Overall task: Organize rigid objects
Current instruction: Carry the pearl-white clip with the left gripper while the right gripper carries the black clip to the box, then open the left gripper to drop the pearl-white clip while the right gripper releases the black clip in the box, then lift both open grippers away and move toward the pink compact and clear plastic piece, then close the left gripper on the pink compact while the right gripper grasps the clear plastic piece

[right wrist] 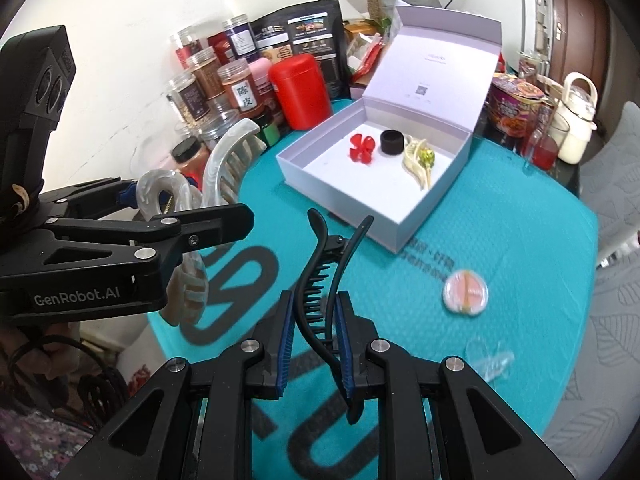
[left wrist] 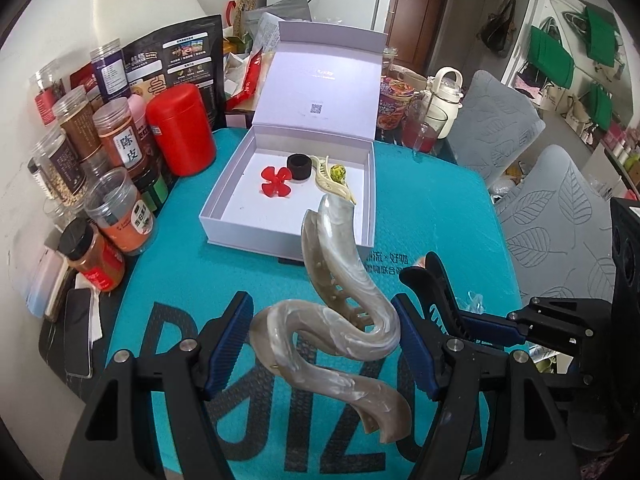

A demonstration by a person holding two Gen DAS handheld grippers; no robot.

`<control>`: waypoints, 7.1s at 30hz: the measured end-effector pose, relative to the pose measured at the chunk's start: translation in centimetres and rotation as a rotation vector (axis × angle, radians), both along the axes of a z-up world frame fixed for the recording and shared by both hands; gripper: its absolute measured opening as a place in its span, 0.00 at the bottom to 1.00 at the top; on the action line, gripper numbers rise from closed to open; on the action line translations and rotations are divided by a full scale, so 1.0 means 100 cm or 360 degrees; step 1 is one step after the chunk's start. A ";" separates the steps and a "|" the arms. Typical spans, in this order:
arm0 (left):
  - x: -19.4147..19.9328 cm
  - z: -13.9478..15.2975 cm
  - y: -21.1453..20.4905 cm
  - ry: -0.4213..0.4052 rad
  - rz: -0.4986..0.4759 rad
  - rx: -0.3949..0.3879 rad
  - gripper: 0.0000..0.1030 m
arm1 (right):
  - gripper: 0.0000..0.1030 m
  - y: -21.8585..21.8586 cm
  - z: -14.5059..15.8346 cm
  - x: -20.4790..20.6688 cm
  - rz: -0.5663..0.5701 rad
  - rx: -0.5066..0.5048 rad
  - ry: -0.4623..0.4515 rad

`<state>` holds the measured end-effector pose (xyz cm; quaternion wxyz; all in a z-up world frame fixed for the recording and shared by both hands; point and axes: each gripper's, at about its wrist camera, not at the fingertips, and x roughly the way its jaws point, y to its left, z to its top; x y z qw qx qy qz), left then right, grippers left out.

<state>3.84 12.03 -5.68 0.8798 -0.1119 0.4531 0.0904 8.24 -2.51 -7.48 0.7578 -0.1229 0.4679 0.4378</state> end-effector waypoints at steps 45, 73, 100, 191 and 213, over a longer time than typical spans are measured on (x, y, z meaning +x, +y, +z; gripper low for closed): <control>0.220 -0.050 0.119 -0.0008 -0.0296 0.0110 0.69 | 0.19 0.115 -0.032 0.199 -0.0333 0.0012 -0.0141; 0.265 -0.121 0.130 0.0216 -0.0289 0.0095 0.69 | 0.19 0.141 -0.095 0.247 -0.0428 -0.0110 -0.0071; 0.264 -0.090 0.113 0.0216 -0.0181 0.0129 0.71 | 0.40 0.119 -0.066 0.237 -0.0441 -0.0104 -0.0127; 0.027 -0.078 -0.118 0.0185 -0.0242 -0.0129 0.71 | 0.52 -0.166 -0.047 -0.002 -0.0714 -0.0120 -0.0023; 0.112 -0.126 -0.113 0.0267 -0.0436 -0.0105 0.72 | 0.66 -0.130 -0.116 0.063 -0.0628 -0.0181 0.0078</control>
